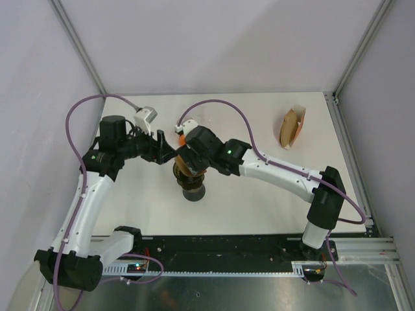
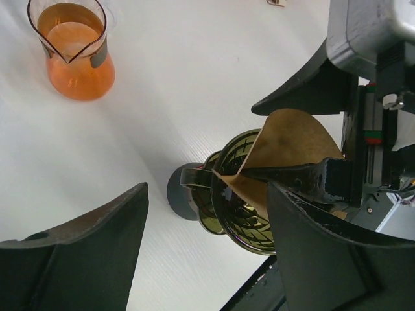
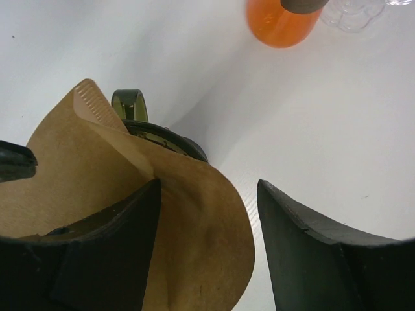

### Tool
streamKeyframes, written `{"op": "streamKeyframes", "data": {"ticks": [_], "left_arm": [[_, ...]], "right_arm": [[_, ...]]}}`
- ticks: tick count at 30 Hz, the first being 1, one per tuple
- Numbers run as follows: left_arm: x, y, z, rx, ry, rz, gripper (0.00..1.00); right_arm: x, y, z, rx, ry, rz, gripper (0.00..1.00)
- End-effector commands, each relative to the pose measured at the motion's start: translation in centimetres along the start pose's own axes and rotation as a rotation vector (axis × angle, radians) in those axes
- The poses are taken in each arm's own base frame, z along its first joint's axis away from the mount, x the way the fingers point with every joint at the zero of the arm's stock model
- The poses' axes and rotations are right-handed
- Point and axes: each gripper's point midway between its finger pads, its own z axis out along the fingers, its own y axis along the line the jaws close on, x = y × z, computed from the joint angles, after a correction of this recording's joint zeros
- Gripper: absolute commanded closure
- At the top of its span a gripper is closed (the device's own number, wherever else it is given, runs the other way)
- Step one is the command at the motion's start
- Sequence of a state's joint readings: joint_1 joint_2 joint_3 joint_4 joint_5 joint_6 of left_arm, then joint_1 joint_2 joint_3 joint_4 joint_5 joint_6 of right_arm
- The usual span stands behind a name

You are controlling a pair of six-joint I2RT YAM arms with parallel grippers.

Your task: Place the coffee filter in the dripper

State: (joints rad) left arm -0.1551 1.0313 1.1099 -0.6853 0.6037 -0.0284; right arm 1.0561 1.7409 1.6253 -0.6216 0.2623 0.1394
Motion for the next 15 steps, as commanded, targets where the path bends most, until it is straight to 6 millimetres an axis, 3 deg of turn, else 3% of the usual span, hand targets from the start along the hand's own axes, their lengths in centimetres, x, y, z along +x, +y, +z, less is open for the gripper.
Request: {"op": "streamKeyframes", "data": {"ticks": [1, 6, 15], "left_arm": [[-1.7, -1.4, -1.0, 0.029, -0.061, 0.047, 0.23], [0.3, -1.1, 0.1, 0.046, -0.003, 0.015, 0.23], [1.8, -0.2, 1.4, 0.024, 0.052, 0.02, 0.27]], "right_arm": [[-1.8, 0.2, -0.9, -0.029, -0.066, 0.042, 0.34], [-2.3, 0.7, -1.0, -0.054, -0.084, 0.049, 0.34], [-2.2, 0.6, -0.7, -0.052, -0.082, 0.063, 0.34]]}}
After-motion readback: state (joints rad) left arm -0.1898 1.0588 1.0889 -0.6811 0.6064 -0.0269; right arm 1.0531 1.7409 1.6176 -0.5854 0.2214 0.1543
